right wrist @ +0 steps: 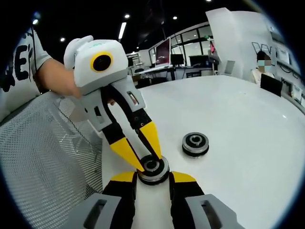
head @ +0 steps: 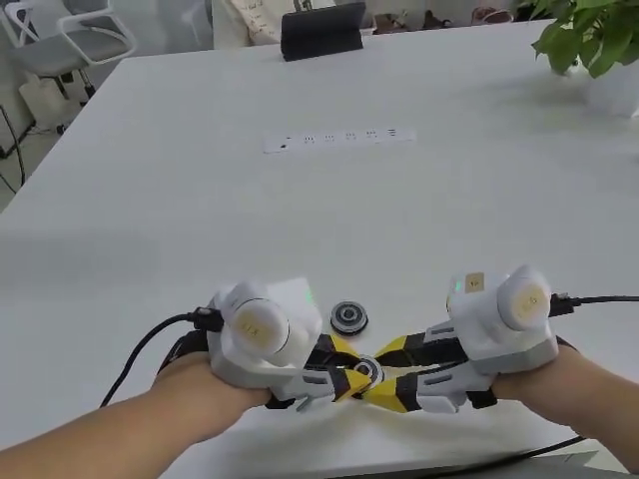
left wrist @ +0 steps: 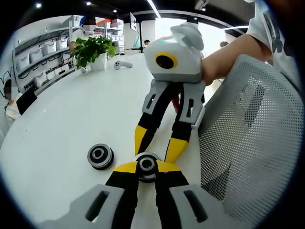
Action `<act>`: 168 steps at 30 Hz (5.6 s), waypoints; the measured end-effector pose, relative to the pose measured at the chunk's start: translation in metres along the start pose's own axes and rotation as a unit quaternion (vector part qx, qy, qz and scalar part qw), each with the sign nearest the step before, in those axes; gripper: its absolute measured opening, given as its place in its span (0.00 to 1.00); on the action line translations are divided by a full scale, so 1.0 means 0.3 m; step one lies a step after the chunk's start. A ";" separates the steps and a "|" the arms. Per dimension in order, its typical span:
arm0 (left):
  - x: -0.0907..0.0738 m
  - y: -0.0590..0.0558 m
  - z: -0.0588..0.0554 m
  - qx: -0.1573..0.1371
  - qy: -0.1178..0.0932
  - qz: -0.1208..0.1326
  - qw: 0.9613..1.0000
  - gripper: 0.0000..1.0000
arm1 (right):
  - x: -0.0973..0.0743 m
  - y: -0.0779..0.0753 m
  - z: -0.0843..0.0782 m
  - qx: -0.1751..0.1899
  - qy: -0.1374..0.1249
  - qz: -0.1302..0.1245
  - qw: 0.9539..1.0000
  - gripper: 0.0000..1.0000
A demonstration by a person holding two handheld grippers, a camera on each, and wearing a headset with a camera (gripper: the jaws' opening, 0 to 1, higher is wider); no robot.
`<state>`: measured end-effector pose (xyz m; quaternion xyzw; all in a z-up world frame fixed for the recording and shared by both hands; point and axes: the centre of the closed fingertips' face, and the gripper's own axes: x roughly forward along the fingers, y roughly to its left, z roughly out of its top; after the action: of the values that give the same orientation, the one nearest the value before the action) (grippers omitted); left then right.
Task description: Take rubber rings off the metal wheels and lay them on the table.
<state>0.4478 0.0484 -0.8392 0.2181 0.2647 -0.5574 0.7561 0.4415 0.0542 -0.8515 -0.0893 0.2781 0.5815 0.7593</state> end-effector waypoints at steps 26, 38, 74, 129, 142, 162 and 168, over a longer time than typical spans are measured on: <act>-0.001 0.000 0.000 -0.004 -0.003 0.003 1.000 0.07 | -0.015 0.001 -0.017 -0.034 0.017 -0.016 0.999 0.17; -0.001 0.000 0.000 -0.005 -0.003 0.004 1.000 0.07 | -0.021 0.000 -0.023 -0.031 0.025 -0.021 0.999 0.13; 0.005 0.001 0.001 -0.006 0.001 0.009 1.000 0.07 | -0.057 -0.024 -0.023 0.133 -0.003 -0.045 0.990 0.00; 0.006 -0.003 0.005 -0.007 0.004 0.014 1.000 0.07 | -0.045 0.013 0.059 0.185 -0.064 -0.003 0.981 0.00; 0.007 -0.004 0.005 -0.010 0.000 0.011 1.000 0.07 | -0.055 0.038 0.075 0.203 -0.089 0.020 0.975 0.00; 0.008 -0.006 0.005 -0.011 -0.001 0.009 1.000 0.08 | -0.067 -0.019 0.038 0.222 -0.081 -0.020 0.971 0.00; 0.000 -0.012 0.005 -0.017 -0.001 -0.001 1.000 0.11 | -0.064 -0.019 0.038 0.219 -0.081 -0.021 0.972 0.00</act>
<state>0.4446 0.0464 -0.8381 0.2045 0.2732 -0.5536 0.7596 0.4472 0.0415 -0.8330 0.1213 0.3343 0.4955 0.7925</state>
